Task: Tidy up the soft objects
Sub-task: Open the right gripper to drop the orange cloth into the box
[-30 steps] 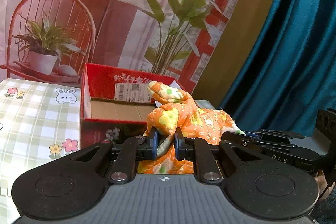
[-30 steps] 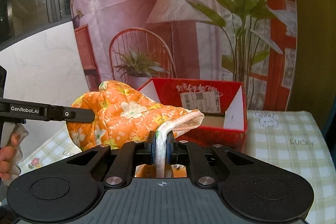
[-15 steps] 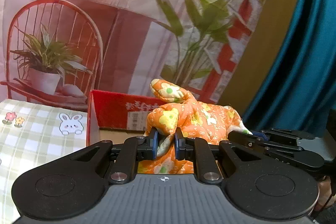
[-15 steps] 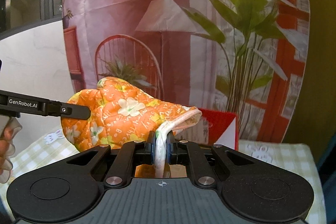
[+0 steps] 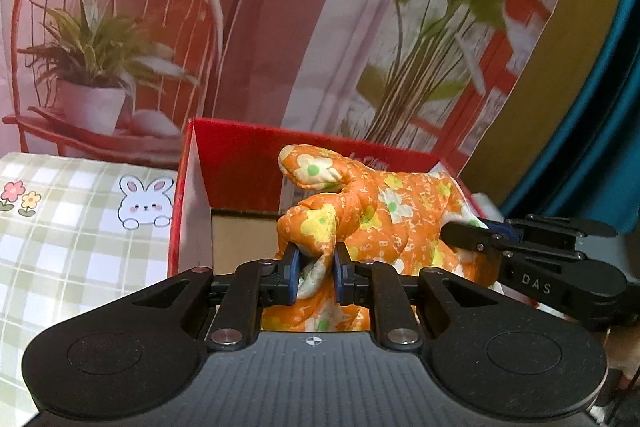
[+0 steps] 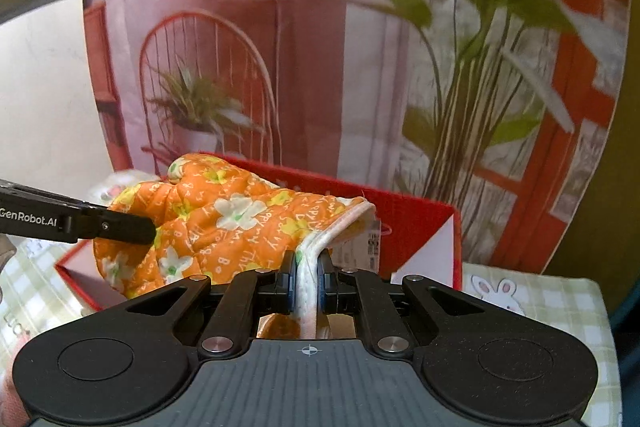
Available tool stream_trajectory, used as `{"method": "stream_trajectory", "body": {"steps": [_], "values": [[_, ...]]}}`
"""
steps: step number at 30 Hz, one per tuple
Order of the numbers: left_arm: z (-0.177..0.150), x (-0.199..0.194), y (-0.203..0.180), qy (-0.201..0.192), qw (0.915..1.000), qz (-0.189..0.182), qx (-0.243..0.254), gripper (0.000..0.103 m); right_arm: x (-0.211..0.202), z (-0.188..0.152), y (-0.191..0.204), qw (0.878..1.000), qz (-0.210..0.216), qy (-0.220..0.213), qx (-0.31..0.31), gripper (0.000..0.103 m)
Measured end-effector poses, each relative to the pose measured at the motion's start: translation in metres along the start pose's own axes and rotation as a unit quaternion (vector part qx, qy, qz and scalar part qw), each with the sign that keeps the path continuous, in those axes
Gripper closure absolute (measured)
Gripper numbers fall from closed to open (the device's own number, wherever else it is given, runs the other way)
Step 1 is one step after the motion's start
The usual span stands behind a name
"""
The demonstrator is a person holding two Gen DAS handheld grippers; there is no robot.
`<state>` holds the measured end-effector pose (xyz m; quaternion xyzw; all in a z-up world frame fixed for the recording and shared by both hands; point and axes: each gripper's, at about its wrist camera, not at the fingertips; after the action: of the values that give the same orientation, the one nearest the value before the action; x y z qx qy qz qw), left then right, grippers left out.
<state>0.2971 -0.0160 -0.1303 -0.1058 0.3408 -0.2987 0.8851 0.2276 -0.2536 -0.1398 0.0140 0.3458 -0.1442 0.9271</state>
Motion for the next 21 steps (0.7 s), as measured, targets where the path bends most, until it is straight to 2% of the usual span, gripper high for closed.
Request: {"method": "stream_trajectory", "body": {"steps": [7, 9, 13, 14, 17, 19, 21], "values": [[-0.006, 0.01, 0.005, 0.028, 0.9996, 0.009, 0.004, 0.081, 0.02, -0.011, -0.001, 0.999, -0.003, 0.036, -0.001, 0.093], [-0.007, 0.01, 0.005, 0.031, 0.9994, 0.013, 0.007, 0.072, 0.022, -0.014, -0.001, 0.999, -0.009, 0.043, -0.004, 0.086], [-0.008, 0.001, 0.001, 0.025, 0.9994, 0.014, 0.016, 0.056, 0.016, -0.017, -0.002, 0.999, -0.024, 0.04, -0.007, 0.079], [-0.008, -0.003, 0.0, 0.022, 0.9995, 0.014, 0.02, 0.051, 0.012, -0.018, -0.003, 0.999, -0.026, 0.038, -0.005, 0.074], [-0.008, -0.014, -0.005, 0.015, 0.9994, 0.014, 0.027, 0.048, 0.001, -0.018, -0.003, 0.999, -0.027, 0.027, -0.004, 0.06], [-0.009, -0.023, -0.009, 0.01, 0.9993, 0.015, 0.032, 0.045, -0.008, -0.019, -0.002, 0.999, -0.029, 0.019, -0.007, 0.054], [-0.012, -0.033, -0.013, 0.003, 0.9991, 0.018, 0.039, 0.036, -0.02, -0.02, 0.001, 1.0, -0.027, 0.012, -0.006, 0.05]]}}
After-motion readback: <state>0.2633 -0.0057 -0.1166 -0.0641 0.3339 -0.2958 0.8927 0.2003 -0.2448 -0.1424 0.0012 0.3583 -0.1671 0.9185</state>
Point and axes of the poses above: each gripper's, at about its wrist camera, not at the fingertips, and x roughly the way its jaws point, y to its left, z to its top, and after that the axes turned 11 degrees about -z, right-handed
